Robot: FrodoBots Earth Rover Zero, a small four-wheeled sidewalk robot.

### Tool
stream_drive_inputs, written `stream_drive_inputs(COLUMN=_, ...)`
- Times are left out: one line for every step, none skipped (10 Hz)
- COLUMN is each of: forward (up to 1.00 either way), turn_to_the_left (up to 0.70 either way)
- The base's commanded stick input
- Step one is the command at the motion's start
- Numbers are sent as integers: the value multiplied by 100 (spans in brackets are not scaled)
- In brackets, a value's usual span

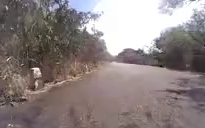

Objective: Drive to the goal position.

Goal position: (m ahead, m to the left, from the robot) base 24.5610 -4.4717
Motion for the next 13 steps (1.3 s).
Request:
stream_drive_inputs(forward=50, turn_to_the_left=0)
stream_drive_inputs(forward=50, turn_to_the_left=0)
stream_drive_inputs(forward=50, turn_to_the_left=0)
stream_drive_inputs(forward=50, turn_to_the_left=0)
stream_drive_inputs(forward=50, turn_to_the_left=0)
stream_drive_inputs(forward=50, turn_to_the_left=0)
stream_drive_inputs(forward=50, turn_to_the_left=0)
stream_drive_inputs(forward=50, turn_to_the_left=0)
stream_drive_inputs(forward=50, turn_to_the_left=0)
stream_drive_inputs(forward=50, turn_to_the_left=0)
stream_drive_inputs(forward=50, turn_to_the_left=0)
stream_drive_inputs(forward=50, turn_to_the_left=0)
stream_drive_inputs(forward=50, turn_to_the_left=0)
